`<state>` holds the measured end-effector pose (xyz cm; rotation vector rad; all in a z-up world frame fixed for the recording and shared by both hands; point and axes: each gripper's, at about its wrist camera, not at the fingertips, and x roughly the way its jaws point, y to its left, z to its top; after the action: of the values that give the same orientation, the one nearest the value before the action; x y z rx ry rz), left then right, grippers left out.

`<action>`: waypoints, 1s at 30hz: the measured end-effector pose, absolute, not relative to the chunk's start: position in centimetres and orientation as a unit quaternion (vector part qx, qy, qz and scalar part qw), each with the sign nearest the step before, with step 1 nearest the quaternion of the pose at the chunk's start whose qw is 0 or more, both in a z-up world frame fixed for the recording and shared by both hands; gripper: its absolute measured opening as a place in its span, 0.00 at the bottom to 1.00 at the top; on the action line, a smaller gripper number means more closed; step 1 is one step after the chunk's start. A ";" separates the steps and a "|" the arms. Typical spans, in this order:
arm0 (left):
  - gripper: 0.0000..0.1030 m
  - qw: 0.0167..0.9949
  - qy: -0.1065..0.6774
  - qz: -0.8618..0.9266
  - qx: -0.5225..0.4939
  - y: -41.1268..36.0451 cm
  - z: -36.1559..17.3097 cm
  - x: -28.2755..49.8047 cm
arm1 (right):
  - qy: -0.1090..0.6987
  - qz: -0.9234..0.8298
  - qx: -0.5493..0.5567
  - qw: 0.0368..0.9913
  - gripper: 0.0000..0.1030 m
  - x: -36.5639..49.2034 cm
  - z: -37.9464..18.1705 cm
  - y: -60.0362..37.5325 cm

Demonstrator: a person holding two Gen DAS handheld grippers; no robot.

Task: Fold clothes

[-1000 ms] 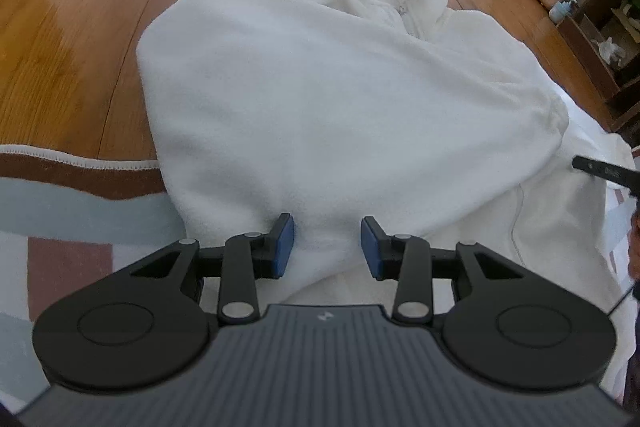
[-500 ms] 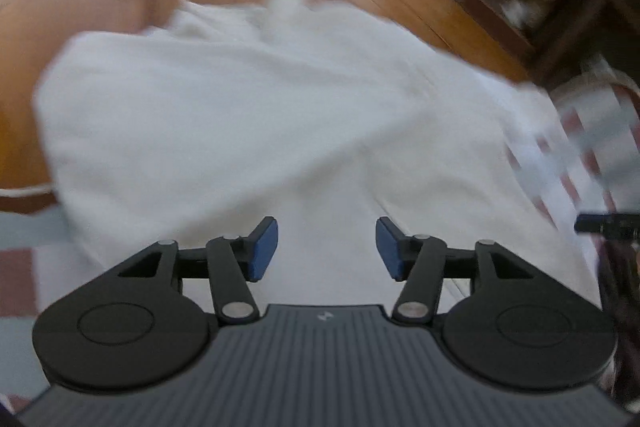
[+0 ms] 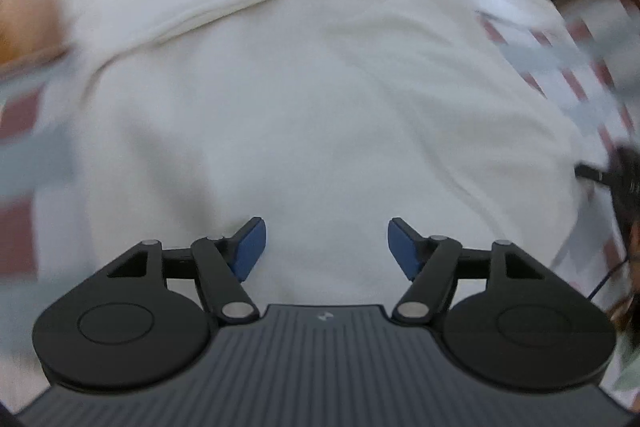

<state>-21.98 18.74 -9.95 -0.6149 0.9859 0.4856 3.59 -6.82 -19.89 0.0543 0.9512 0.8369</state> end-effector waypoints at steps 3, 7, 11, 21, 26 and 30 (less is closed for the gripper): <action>0.65 0.784 0.473 0.282 -0.288 19.6 -8.6 -24.6 | 0.419 0.427 0.091 0.796 0.18 3.2 -17.1 -6.9; 0.73 0.785 0.465 0.304 -0.272 19.5 -6.4 -27.1 | 0.386 0.441 0.081 0.806 0.16 0.8 -12.1 -8.8; 0.78 0.782 0.470 0.312 -0.265 19.2 -6.6 -28.2 | 0.418 0.384 -0.013 0.823 0.16 0.2 -14.3 -10.2; 0.78 0.770 0.476 0.335 -0.263 18.5 -5.9 -28.8 | 0.442 0.385 -0.020 0.810 0.17 1.8 -16.1 -7.6; 0.78 0.819 0.450 0.304 -0.183 17.3 -2.9 -27.5 | 0.470 0.410 -0.058 0.780 0.17 3.1 -13.6 -5.3; 0.78 0.869 0.440 0.221 -0.047 12.9 -2.2 -26.4 | 0.491 0.428 -0.093 0.753 0.18 4.1 -11.3 -3.3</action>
<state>-26.35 12.88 -2.19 -0.0987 0.9200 0.4622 4.07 -3.27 -11.33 -0.2022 1.0721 0.9349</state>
